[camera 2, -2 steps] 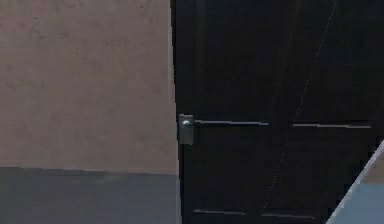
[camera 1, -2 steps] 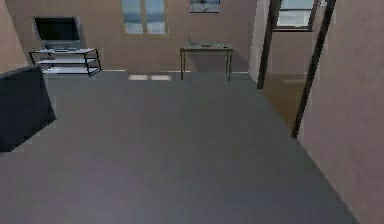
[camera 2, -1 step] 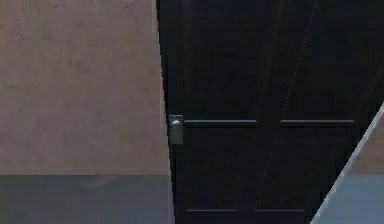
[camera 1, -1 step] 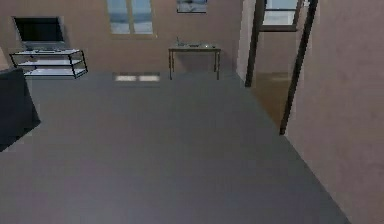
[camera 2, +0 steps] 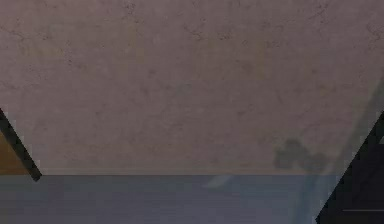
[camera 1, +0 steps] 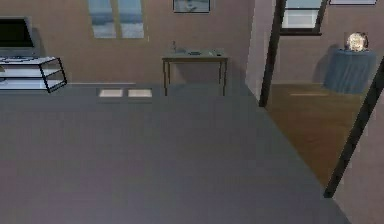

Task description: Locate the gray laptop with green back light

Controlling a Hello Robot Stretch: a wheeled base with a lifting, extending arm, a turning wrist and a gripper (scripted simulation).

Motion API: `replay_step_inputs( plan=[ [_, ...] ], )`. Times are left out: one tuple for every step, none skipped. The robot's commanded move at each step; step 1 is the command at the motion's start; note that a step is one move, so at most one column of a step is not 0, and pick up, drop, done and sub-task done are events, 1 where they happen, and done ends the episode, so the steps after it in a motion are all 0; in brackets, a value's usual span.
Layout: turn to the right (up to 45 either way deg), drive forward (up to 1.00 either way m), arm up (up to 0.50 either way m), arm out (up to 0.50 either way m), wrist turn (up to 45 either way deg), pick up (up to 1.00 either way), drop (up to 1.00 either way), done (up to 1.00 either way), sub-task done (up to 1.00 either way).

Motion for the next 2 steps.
replay_step_inputs(
  plan=[
    [3.0,0.00,0.00,0.00,0.0,0.00,0.00,0.00,0.00],
    [0.0,1.00,0.00,0.00,0.0,0.00,0.00,0.00,0.00]
  ],
)
